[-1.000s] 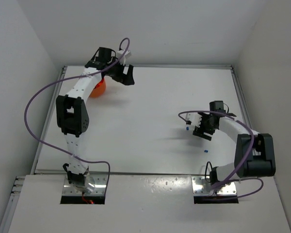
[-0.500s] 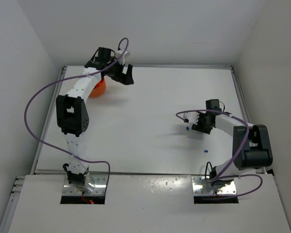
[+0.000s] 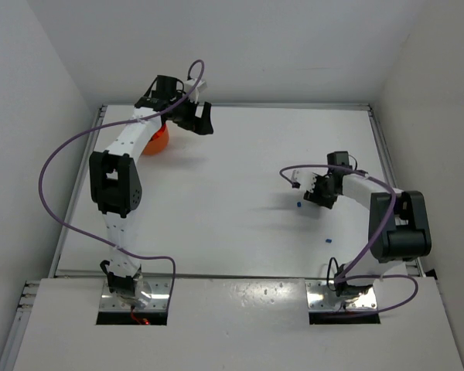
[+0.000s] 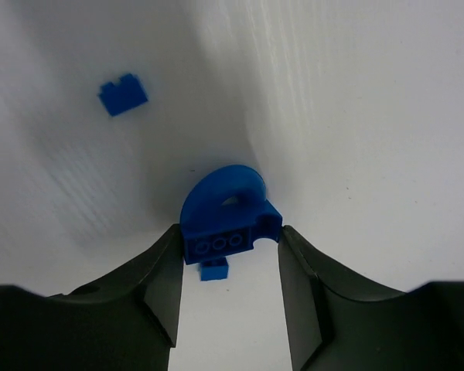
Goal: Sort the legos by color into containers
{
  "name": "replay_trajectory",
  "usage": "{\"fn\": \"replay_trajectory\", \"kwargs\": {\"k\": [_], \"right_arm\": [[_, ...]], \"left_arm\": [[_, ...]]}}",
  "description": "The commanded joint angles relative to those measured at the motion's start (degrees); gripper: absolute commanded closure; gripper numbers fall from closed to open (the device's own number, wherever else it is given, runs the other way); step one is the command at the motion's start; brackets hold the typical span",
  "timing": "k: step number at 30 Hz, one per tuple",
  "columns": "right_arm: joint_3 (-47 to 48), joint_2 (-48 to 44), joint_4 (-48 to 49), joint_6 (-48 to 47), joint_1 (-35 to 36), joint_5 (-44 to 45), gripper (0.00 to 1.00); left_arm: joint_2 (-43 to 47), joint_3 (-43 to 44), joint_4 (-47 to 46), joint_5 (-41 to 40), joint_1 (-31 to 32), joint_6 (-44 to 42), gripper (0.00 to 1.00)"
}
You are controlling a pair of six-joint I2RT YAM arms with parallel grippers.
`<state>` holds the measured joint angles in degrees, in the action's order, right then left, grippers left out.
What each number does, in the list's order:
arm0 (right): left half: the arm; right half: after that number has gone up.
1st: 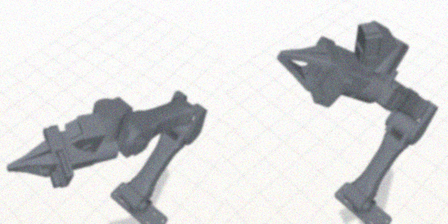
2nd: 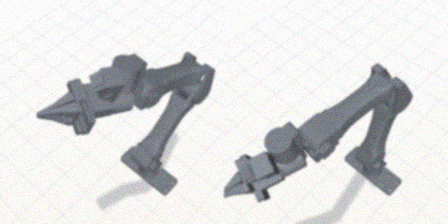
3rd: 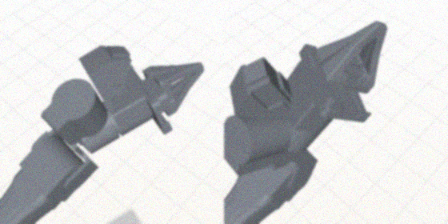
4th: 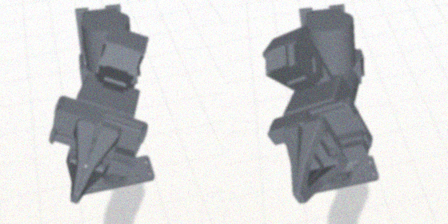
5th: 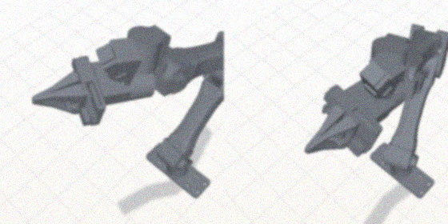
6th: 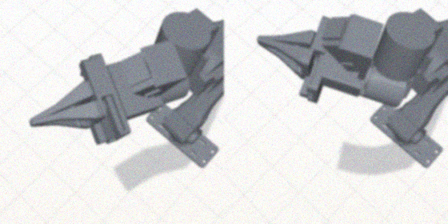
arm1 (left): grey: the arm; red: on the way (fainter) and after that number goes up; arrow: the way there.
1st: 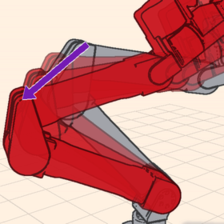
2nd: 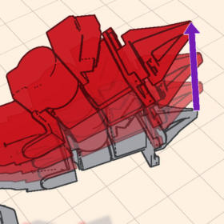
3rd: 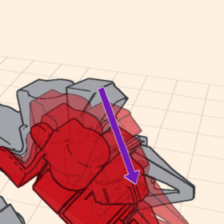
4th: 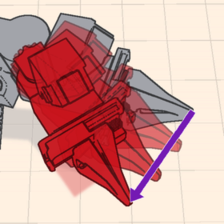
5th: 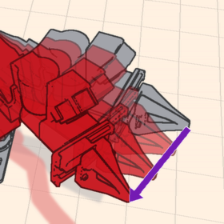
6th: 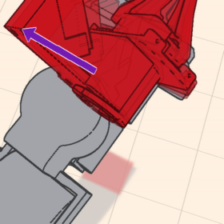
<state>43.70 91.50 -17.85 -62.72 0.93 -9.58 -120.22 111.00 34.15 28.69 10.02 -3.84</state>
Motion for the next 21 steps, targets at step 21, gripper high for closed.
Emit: {"fn": "replay_trajectory", "kwargs": {"k": [21], "right_arm": [[53.76, 22.13, -41.49, 31.50, 1.62, -50.26, 0.93]], "left_arm": [[3.15, -7.56, -11.11, 35.11, 2.63, -10.05, 0.07]]}}
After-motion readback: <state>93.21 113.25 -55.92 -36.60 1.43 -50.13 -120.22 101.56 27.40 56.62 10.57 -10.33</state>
